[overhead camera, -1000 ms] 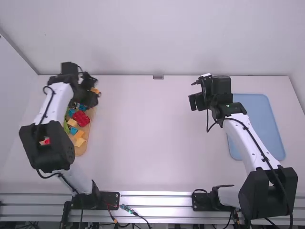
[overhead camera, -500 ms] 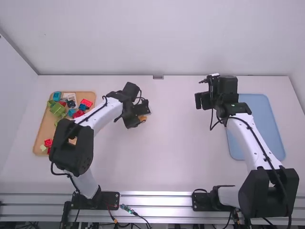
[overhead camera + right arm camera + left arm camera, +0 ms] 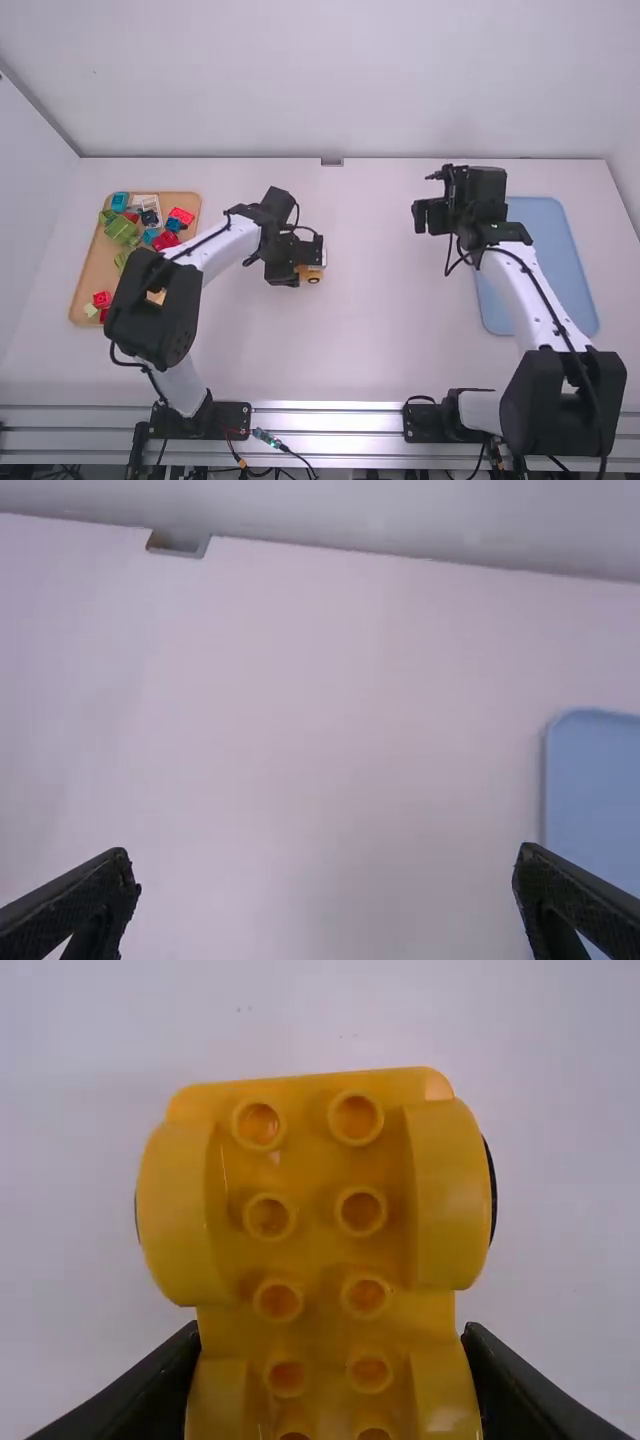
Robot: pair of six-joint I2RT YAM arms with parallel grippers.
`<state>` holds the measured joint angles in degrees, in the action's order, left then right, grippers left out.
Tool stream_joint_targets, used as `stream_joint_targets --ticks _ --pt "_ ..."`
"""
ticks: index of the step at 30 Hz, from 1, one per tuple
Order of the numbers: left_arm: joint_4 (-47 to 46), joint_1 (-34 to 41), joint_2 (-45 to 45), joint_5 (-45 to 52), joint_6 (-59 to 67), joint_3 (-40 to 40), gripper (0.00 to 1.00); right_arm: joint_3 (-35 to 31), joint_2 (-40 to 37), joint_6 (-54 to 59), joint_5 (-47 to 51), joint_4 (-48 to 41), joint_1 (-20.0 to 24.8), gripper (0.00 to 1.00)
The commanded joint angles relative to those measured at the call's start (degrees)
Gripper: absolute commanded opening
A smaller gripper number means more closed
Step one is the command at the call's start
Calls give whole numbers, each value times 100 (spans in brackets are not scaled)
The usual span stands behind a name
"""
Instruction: Assemble lego blocks to make yellow taxi
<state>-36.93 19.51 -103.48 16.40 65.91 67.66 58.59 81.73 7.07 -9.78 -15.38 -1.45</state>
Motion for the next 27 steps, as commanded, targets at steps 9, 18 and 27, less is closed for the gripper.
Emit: stream_joint_targets --ticks 9,18,27 --pt "929 796 70 -376 -232 -516 45 -627 -487 -81 -92 286 -9 99" --pt "844 752 7 -180 -621 -724 49 -697 -516 -81 -87 262 -90 99" --pt "1462 750 7 -431 -1110 -1167 41 -697 -518 -20 129 288 -415 99"
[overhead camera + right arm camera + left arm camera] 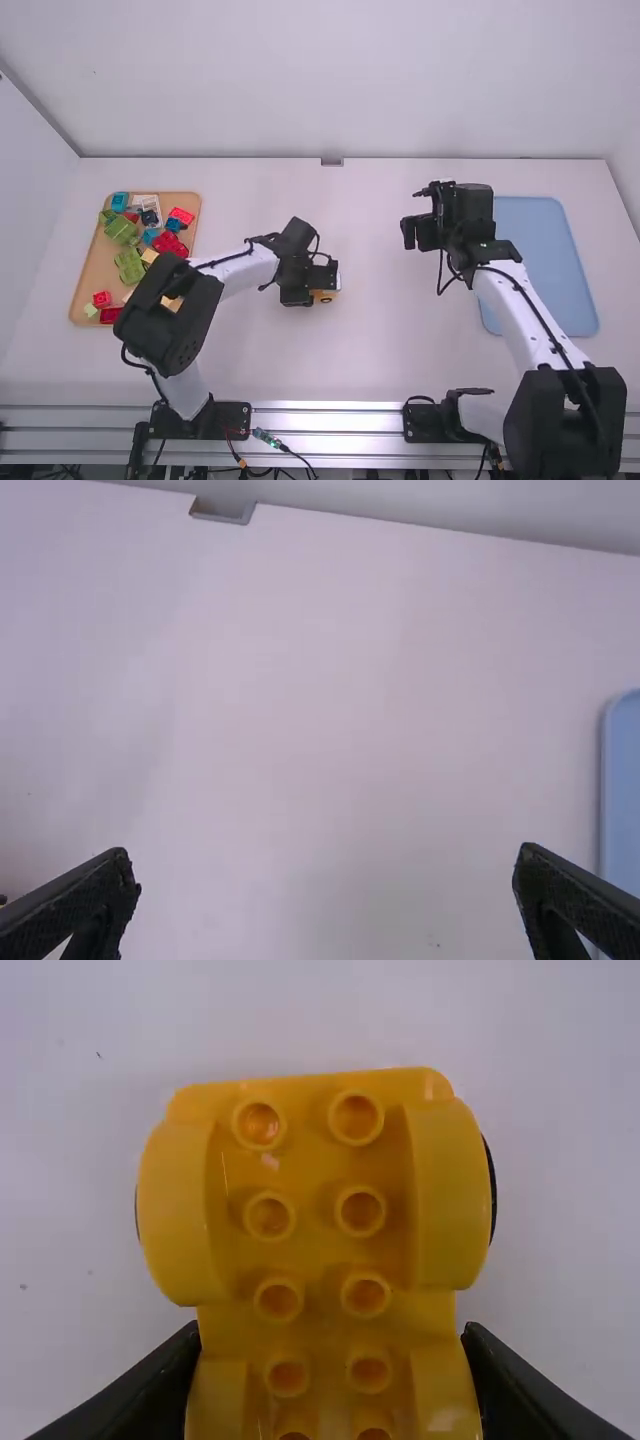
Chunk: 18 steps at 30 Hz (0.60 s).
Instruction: Assemble lego blocks to make yellow taxi
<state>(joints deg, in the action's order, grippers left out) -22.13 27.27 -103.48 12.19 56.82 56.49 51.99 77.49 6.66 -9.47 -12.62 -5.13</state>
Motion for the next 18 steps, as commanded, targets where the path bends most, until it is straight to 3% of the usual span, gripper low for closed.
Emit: stream_joint_targets --ticks 1,10,18 --pt "-26 -26 7 50 -192 -51 42 -36 -94 22 92 30 -74 99" --pt "-166 -26 7 196 -260 -37 49 -36 -92 2 87 50 -76 99" --pt "162 -24 7 177 -236 -256 66 -36 -92 22 50 9 -105 99"
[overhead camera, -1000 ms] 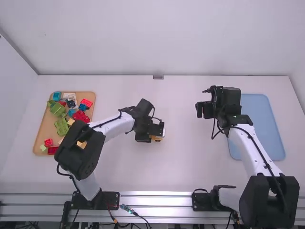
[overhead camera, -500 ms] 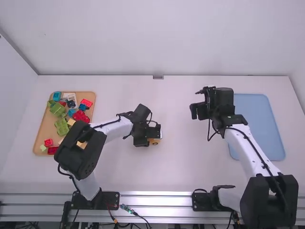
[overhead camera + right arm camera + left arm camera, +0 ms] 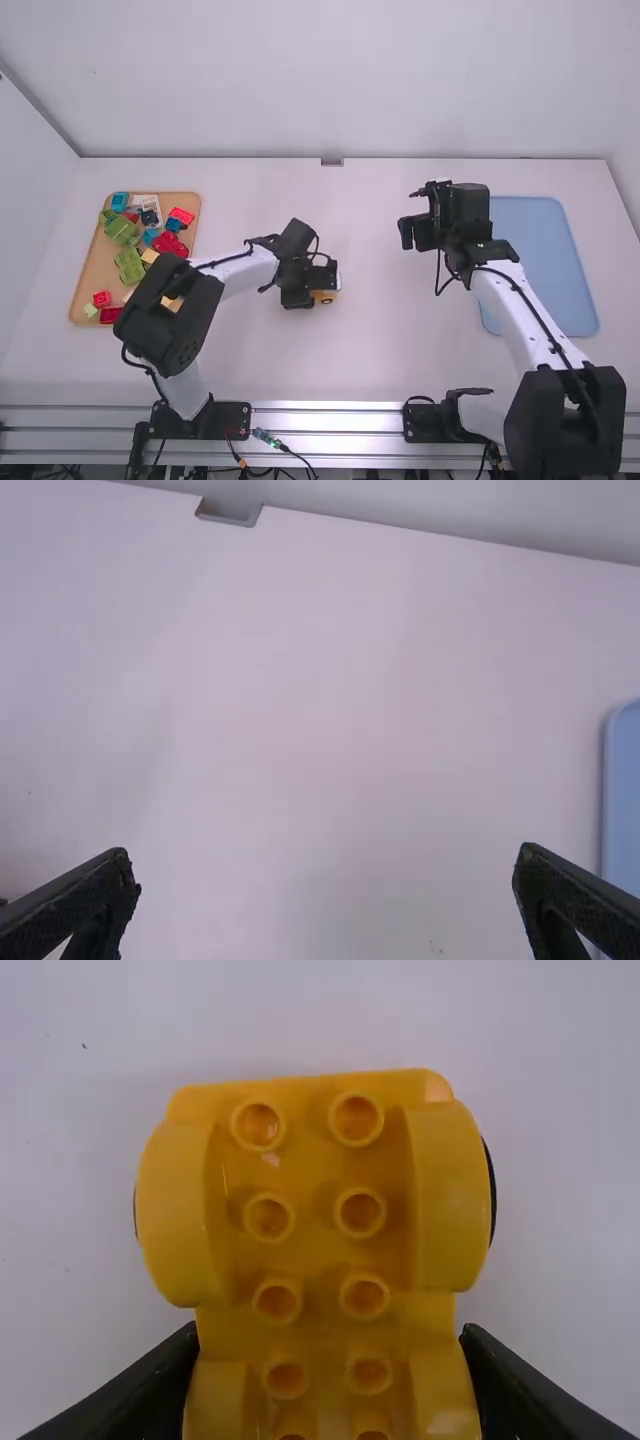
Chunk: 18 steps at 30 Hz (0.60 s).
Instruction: Assemble lego blocks to make yellow taxi
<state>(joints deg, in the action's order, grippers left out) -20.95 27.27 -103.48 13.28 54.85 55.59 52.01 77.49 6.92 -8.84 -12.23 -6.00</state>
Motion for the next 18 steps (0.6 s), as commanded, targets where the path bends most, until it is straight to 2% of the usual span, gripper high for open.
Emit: stream_joint_targets --ticks 1,7,8,9,10,11,16,18 --pt "98 -26 7 69 -31 -208 67 -39 -92 -2 -13 -33 -7 99" --pt "192 -26 7 -57 9 -328 75 -39 -92 -7 -13 -55 -33 99" --pt "195 -26 7 -138 -48 -311 79 -39 -92 -2 -11 -48 -50 99" --pt "184 -24 7 -243 -118 -276 91 -39 -92 -2 -13 -35 -42 99" --pt "179 -24 7 -274 -133 -265 93 -39 -92 0 -13 -33 -37 99" --pt "168 -24 7 -383 -155 -219 99 -39 -92 -2 -11 -33 -35 99" --pt "129 -26 9 -486 -245 13 99 -39 -92 61 -15 -35 -37 99" --pt "129 -26 9 -859 -520 124 99 -39 -92 61 -13 -29 -37 99"
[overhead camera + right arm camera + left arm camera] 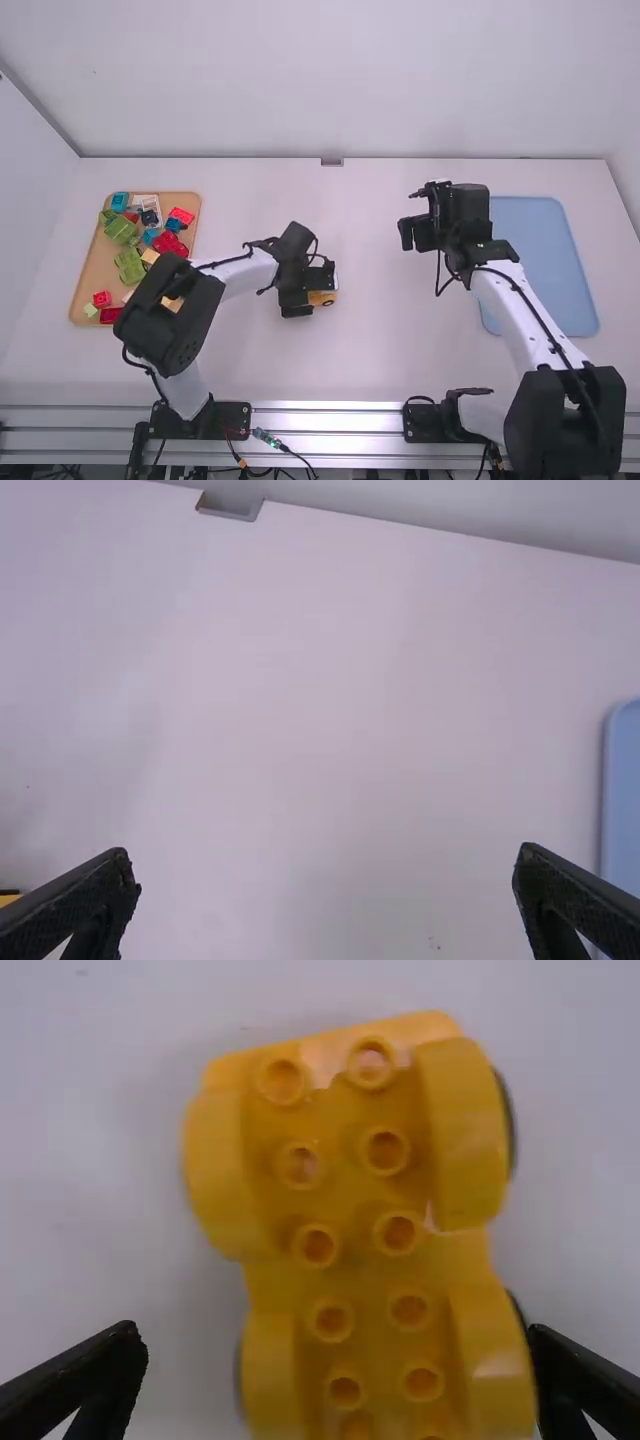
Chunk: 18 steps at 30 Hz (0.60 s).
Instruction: Assemble lego blocks to make yellow taxi
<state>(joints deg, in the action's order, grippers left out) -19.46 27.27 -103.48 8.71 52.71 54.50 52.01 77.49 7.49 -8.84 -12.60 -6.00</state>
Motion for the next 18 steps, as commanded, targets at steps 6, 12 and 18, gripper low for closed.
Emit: stream_joint_targets --ticks 6,12,18 --pt "-531 -26 193 -897 -415 553 99 -39 -92 4 -15 74 -39 99" --pt "-1486 -157 861 -744 -44 841 99 -39 -92 4 -13 87 -39 99" --pt "-1445 -970 1690 -1085 -461 721 99 -32 -94 4 -15 94 -37 99"
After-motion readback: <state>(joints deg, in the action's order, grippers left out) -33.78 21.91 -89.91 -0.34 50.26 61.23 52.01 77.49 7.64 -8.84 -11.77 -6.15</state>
